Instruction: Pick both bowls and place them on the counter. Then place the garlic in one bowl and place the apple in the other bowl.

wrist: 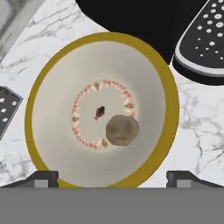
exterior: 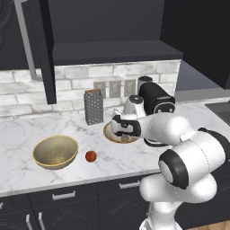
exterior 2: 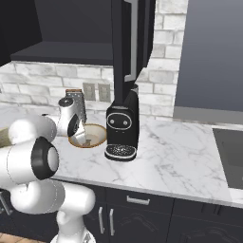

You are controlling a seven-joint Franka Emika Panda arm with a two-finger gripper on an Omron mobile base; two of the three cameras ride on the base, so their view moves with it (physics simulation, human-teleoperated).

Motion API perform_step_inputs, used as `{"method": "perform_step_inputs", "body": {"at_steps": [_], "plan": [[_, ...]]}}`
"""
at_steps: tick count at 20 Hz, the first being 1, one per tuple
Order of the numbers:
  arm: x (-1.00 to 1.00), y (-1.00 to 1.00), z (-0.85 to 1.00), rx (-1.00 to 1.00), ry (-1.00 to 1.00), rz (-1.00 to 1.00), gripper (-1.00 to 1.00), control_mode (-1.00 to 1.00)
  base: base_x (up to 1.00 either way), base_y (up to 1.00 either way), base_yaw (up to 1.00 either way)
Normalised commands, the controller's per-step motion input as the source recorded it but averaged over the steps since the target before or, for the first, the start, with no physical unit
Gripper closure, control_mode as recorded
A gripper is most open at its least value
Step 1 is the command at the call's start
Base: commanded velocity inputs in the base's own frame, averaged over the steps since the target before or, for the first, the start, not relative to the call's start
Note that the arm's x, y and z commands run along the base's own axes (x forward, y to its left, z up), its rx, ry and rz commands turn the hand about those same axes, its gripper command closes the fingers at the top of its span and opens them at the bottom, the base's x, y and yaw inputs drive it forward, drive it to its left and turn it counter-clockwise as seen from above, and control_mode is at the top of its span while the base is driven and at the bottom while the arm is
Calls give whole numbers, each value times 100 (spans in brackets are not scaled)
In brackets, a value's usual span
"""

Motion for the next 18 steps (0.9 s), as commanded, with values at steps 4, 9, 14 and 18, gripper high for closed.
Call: {"method": "perform_step_inputs", "body": {"at_steps": [4, 9, 14, 18], "plan": [[-37, 40, 40, -7, -8, 1, -100, -100, 0, 0, 0], [-31, 42, 20, -5, -3, 3, -100, -100, 0, 0, 0], [-27, 35, 1, 0, 0, 1, -100, -100, 0, 0, 0], [-31, 35, 0, 4, 0, 0, -100, -100, 0, 0, 0]]}}
